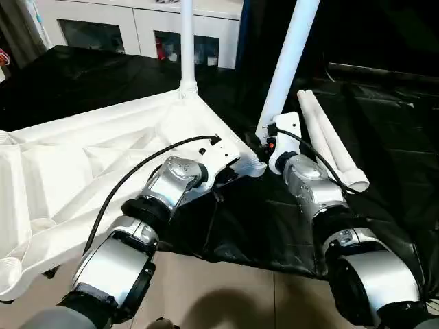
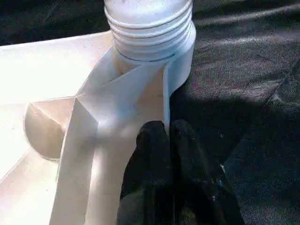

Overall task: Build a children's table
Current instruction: Rotate leg to tighten

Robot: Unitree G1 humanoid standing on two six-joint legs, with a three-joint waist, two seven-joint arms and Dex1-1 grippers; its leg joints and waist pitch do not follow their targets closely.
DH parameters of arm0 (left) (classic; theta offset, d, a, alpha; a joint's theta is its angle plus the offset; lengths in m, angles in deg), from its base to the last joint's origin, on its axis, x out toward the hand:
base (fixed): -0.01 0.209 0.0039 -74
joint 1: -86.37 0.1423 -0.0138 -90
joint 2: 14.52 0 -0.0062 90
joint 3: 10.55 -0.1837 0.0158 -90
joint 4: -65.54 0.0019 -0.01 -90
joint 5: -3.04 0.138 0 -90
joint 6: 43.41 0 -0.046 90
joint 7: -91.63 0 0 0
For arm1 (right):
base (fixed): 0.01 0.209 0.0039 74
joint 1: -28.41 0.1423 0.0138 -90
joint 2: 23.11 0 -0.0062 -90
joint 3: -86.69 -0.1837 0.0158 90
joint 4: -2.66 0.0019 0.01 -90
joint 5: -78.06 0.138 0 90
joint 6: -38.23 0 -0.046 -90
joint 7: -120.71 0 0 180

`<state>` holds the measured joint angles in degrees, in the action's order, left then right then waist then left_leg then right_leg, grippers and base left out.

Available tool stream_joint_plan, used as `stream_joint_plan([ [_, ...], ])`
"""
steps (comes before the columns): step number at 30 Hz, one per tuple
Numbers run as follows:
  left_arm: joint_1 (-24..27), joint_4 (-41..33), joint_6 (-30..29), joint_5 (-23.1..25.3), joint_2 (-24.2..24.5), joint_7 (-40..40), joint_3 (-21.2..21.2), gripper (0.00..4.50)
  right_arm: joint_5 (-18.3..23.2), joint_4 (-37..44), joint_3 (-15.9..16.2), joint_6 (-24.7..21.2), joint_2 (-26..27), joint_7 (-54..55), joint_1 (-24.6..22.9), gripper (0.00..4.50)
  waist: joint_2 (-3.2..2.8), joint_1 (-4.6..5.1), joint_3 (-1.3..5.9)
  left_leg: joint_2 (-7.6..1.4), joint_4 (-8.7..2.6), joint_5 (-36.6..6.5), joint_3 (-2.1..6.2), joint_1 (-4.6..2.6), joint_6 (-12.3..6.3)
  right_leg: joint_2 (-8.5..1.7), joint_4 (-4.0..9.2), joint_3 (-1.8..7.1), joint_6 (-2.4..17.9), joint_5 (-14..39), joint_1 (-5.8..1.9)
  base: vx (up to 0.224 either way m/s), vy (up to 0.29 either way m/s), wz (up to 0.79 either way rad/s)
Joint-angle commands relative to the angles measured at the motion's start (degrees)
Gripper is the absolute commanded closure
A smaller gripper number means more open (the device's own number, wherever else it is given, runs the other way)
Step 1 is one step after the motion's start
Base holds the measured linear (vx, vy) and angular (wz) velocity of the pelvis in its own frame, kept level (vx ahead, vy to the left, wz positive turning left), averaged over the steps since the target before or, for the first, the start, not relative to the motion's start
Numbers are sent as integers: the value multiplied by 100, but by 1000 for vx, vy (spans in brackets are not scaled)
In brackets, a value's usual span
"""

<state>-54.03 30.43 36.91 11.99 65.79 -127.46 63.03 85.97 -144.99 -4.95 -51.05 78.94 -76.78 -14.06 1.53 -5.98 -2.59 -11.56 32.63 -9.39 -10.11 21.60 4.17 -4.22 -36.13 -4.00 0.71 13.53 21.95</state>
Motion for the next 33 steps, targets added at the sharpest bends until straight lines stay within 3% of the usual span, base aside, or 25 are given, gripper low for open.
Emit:
stream_joint_plan([
  [1,-338,-221,120,-48,-102,61,99,450,42,-454,39,-246,225,-244,-143,206,-65,-13,383,-180,-285,-584,53,-100,-314,-433,327,282,1529,-1141,-332,0,0,0],
  [7,-260,-306,219,-78,-32,-172,67,450,72,-440,11,-129,164,-583,-30,166,-63,-8,399,-180,-267,-455,54,-86,-383,-433,300,277,1591,-1291,-344,0,0,0],
  [13,-110,-484,327,-159,116,-568,40,450,41,33,198,-7,-54,-1533,-200,110,-75,4,412,-183,-242,-325,55,-75,-572,-429,275,266,1649,-1550,-351,0,0,0],
  [16,-37,-563,380,-176,189,-732,18,450,27,184,263,-21,-176,-1868,-282,110,-68,-9,411,-182,-220,-256,52,-64,-714,-424,262,253,1699,-1752,-347,0,0,0],
  [26,404,-1119,943,-423,627,-2216,-195,450,-196,877,830,-106,-860,-3560,-807,110,-99,-114,397,-219,-204,-419,38,-62,-663,-418,254,242,1734,-1536,-323,0,0,0],
  [30,476,-1208,1022,-450,827,-2689,-263,450,-249,1127,1051,-289,-1111,-4139,-954,110,-129,-125,363,-238,-246,-772,38,-90,-484,-421,308,249,1653,-929,-289,0,0,0],
  [33,526,-1274,1056,-503,912,-2973,-264,450,-261,1324,1189,-403,-1261,-4470,-1052,110,-126,-133,365,-242,-251,-786,43,-87,-400,-428,309,252,1642,-818,-294,0,0,0],
])
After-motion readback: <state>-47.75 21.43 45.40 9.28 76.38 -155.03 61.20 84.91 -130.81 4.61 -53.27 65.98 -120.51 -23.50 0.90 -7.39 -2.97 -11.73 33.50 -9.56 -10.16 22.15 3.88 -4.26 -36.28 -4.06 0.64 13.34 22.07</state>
